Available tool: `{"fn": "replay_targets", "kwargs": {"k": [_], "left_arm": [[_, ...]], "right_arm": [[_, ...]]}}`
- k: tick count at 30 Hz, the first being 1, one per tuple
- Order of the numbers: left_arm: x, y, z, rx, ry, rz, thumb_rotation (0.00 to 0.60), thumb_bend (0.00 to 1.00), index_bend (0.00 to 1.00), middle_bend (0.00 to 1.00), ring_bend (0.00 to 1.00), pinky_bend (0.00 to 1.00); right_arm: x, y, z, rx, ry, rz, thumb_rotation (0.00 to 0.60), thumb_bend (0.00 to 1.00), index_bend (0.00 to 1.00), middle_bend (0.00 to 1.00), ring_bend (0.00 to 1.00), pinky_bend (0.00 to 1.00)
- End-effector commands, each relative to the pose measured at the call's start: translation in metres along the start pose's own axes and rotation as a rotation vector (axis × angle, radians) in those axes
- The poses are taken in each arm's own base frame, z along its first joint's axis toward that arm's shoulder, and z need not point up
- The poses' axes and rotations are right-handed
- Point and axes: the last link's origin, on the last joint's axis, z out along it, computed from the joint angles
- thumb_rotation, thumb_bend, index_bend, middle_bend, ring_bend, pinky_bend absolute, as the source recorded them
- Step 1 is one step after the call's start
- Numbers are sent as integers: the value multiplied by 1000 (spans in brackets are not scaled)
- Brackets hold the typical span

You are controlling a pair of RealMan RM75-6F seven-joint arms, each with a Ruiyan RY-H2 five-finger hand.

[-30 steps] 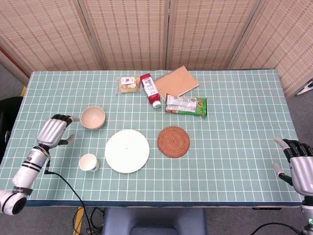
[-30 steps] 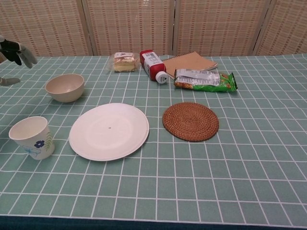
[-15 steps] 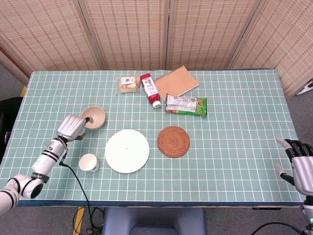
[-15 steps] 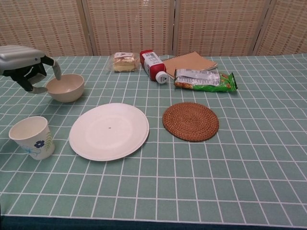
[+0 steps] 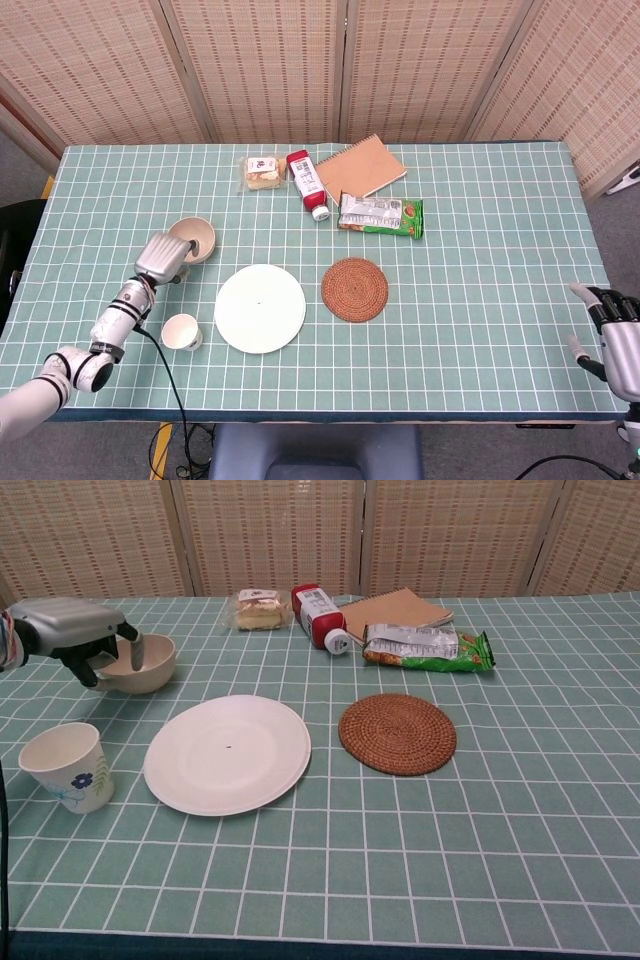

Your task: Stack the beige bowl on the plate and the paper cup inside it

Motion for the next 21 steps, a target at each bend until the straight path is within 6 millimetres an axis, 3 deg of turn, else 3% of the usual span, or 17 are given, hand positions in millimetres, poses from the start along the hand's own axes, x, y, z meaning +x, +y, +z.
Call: {"fn": "replay_targets", "kwargs": {"k": [1,21], "left_arm": [[-2,-1,5,20,-11,-1,600,326,444,869,768,777],[-8,-6,16,71,-43,-39,600,359,611,881,775,781]], "right_arm": [[0,1,0,-5,-2,0,600,263,196,241,198,240],[-3,4,1,-16,-16,3,600,263,196,241,198,240]]}}
